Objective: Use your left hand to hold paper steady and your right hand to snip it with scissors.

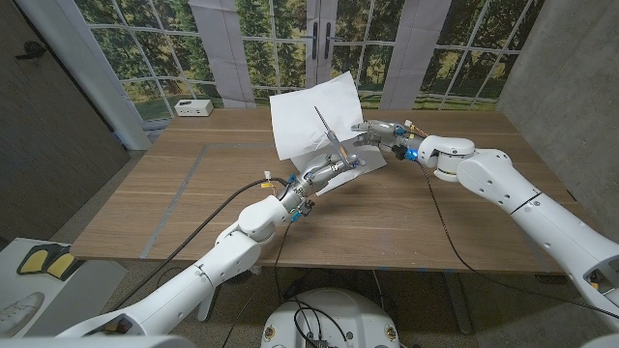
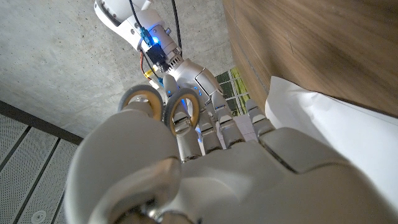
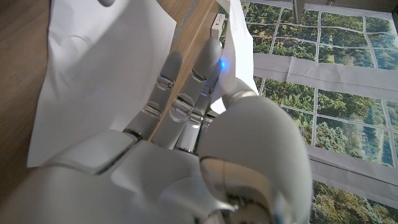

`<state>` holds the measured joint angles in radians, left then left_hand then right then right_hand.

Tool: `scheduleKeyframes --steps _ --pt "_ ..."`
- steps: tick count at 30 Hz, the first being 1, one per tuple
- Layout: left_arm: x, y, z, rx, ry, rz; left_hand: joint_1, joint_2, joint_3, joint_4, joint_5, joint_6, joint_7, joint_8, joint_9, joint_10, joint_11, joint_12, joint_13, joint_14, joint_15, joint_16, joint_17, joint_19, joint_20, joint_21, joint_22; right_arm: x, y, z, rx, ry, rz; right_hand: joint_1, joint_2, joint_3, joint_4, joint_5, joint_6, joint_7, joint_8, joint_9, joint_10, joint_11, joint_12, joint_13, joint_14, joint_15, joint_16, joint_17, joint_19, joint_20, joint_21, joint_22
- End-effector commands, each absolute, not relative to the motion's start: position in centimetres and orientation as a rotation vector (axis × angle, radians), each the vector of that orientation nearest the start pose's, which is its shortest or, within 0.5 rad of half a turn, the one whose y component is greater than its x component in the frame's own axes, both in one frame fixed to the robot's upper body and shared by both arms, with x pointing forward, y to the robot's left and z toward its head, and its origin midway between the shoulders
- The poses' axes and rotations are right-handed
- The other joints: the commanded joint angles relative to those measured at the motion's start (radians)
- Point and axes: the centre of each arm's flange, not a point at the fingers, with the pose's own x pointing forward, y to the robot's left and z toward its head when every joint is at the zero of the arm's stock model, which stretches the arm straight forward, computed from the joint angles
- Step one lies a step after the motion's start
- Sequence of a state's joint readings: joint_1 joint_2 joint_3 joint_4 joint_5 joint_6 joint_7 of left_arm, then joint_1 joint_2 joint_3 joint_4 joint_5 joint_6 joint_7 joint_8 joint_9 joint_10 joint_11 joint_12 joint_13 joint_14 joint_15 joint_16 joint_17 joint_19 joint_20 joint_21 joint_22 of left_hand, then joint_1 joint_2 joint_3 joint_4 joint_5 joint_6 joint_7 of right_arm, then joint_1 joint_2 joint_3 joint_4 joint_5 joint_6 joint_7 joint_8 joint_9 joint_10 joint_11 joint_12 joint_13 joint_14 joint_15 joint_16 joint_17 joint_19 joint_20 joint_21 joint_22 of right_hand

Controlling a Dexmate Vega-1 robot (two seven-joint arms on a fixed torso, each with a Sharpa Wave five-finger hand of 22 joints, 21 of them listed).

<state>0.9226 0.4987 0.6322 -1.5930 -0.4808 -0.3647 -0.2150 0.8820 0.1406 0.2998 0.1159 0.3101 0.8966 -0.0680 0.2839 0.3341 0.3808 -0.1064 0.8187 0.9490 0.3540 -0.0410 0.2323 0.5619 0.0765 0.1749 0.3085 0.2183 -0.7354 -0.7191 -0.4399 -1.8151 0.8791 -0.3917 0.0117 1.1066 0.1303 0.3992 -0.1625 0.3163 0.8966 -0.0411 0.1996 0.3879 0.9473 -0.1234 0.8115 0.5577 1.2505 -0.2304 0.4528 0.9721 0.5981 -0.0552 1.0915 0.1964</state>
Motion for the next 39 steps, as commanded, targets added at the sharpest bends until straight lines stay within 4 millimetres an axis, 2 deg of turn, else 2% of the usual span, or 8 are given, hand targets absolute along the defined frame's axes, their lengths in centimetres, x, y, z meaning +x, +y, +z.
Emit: scheduleKeyframes --steps 1,16,23,34,39 --pt "55.4 9.5 -6.5 0.183 -0.725 -0.772 0.022 0.05 0.079 0.042 -0.008 0.009 -0.001 0.006 0.006 0.109 -0.107 -0.001 0.004 0.008 -0.103 -0.007 0.001 0.004 0.001 0.006 0.003 58.9 -19.9 4.9 -0.093 -0.283 0.515 0.008 0.007 0.006 -0.002 0.005 0.007 -0.001 0.0 0.005 0.023 -0.013 -0.005 0.002 0.007 -0.002 -0.005 0.003 -0.004 -0.058 0.011 0.001" --pt "54.6 11.4 -7.1 0.2 -0.738 -0.777 0.016 0.047 0.092 0.038 -0.019 0.006 -0.001 0.007 0.013 0.11 -0.107 -0.004 0.004 0.009 -0.103 -0.01 -0.003 0.003 0.0 0.007 0.002 58.5 -19.3 4.3 -0.076 -0.296 0.521 0.008 0.006 0.007 -0.002 0.005 0.006 0.0 -0.001 0.005 0.022 -0.013 -0.007 0.004 0.011 -0.002 -0.009 0.004 -0.009 -0.058 0.025 -0.002" --pt "54.3 12.2 -7.6 0.207 -0.739 -0.769 0.012 0.046 0.099 0.037 -0.025 0.005 0.0 0.007 0.017 0.11 -0.107 -0.004 0.006 0.009 -0.103 -0.012 -0.005 0.003 0.002 0.007 0.001 58.6 -19.7 4.5 -0.06 -0.313 0.504 0.008 0.005 0.008 -0.002 0.006 0.006 0.0 -0.001 0.005 0.024 -0.013 -0.007 0.004 0.01 -0.002 -0.012 0.004 -0.01 -0.058 0.031 -0.003" --pt "54.0 12.5 -7.2 0.224 -0.745 -0.744 0.005 0.044 0.109 0.035 -0.035 0.008 -0.001 0.01 0.023 0.111 -0.107 -0.006 0.006 0.01 -0.104 -0.013 -0.009 0.003 0.001 0.008 0.001 59.4 -19.7 4.3 -0.042 -0.302 0.529 0.006 0.005 0.01 -0.001 0.006 0.0 -0.001 -0.003 0.006 0.02 -0.016 -0.008 0.009 0.01 -0.002 -0.014 0.009 -0.019 -0.06 0.041 -0.005" --pt "53.9 12.0 -7.1 0.212 -0.765 -0.739 0.001 0.044 0.113 0.035 -0.039 0.006 -0.002 0.01 0.026 0.111 -0.107 -0.007 0.007 0.01 -0.105 -0.014 -0.01 0.002 0.002 0.008 0.001 59.5 -19.6 4.4 -0.048 -0.299 0.536 0.005 0.005 0.011 -0.001 0.006 -0.001 -0.003 -0.003 0.006 0.017 -0.016 -0.008 0.013 0.01 -0.002 -0.014 0.012 -0.021 -0.06 0.045 -0.006"
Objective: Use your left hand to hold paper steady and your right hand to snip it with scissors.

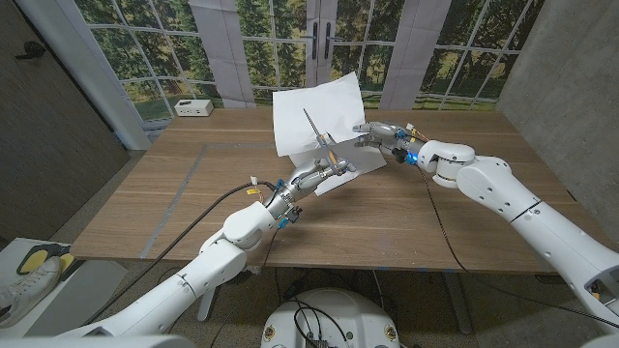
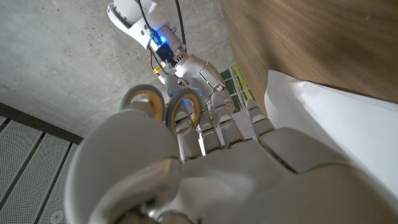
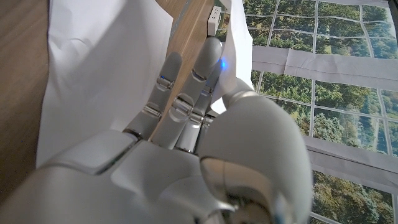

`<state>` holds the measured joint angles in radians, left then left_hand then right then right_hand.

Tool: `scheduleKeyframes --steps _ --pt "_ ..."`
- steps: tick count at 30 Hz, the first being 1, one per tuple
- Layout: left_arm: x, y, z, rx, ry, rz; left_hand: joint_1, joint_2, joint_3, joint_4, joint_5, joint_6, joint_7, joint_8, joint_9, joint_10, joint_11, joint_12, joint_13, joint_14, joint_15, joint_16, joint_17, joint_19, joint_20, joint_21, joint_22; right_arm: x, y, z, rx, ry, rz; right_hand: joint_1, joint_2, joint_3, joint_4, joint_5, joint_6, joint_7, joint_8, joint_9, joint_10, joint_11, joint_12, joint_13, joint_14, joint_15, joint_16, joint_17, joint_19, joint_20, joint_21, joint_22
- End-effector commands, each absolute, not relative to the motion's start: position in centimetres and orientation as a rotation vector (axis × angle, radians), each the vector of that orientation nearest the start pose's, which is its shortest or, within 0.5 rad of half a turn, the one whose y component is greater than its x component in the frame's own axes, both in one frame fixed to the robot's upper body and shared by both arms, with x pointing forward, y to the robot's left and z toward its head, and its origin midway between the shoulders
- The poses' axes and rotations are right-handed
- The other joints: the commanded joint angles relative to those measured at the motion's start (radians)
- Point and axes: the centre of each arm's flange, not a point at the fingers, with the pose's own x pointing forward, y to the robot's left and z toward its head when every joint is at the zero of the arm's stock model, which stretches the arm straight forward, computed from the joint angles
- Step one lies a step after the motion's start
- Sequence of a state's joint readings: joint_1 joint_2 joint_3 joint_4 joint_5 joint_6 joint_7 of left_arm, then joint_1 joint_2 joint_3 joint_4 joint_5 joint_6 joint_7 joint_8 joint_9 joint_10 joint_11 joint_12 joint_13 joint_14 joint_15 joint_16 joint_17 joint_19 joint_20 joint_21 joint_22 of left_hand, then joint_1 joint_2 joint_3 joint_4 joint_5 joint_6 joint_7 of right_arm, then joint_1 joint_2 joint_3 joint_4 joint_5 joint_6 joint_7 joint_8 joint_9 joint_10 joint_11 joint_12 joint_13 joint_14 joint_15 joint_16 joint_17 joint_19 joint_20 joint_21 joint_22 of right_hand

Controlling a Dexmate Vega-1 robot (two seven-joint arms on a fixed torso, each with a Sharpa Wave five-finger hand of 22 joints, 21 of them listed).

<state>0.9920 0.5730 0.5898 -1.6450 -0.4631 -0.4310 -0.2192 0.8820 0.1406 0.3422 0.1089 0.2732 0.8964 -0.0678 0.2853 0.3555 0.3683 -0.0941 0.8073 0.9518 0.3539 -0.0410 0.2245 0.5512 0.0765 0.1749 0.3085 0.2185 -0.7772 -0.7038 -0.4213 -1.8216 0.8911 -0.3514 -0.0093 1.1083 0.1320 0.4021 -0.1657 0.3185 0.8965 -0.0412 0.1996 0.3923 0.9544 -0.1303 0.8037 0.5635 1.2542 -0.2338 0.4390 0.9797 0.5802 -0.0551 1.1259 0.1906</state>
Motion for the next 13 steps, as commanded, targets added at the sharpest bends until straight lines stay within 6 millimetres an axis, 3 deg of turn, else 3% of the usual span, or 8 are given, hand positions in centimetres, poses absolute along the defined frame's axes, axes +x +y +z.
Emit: scheduleKeyframes --steps 1,13 --pt "53.87 11.89 -7.05 0.212 -0.768 -0.738 0.001 0.044 0.072 0.042 -0.003 0.009 -0.001 0.009 0.005 0.124 -0.119 0.005 0.004 0.011 -0.103 -0.006 0.001 0.002 0.001 0.008 0.0 59.47 -19.6 4.36 -0.055 -0.303 0.537 0.003 0.004 0.008 0.003 0.004 -0.003 -0.003 -0.004 0.002 0.009 -0.009 0.0 0.008 0.006 0.002 -0.001 0.004 -0.005 -0.061 0.011 0.0" --pt "54.4 11.32 -7.08 0.203 -0.756 -0.755 -0.007 0.042 0.08 0.039 -0.012 0.009 0.0 0.01 0.01 0.127 -0.119 0.004 0.005 0.013 -0.104 -0.005 0.0 0.001 0.001 0.009 0.0 59.57 -20.47 3.71 -0.034 -0.282 0.516 0.002 0.003 0.011 0.003 0.004 -0.006 -0.004 -0.003 0.003 0.006 -0.009 -0.002 0.011 0.002 0.002 -0.003 0.012 -0.013 -0.061 0.021 -0.001"
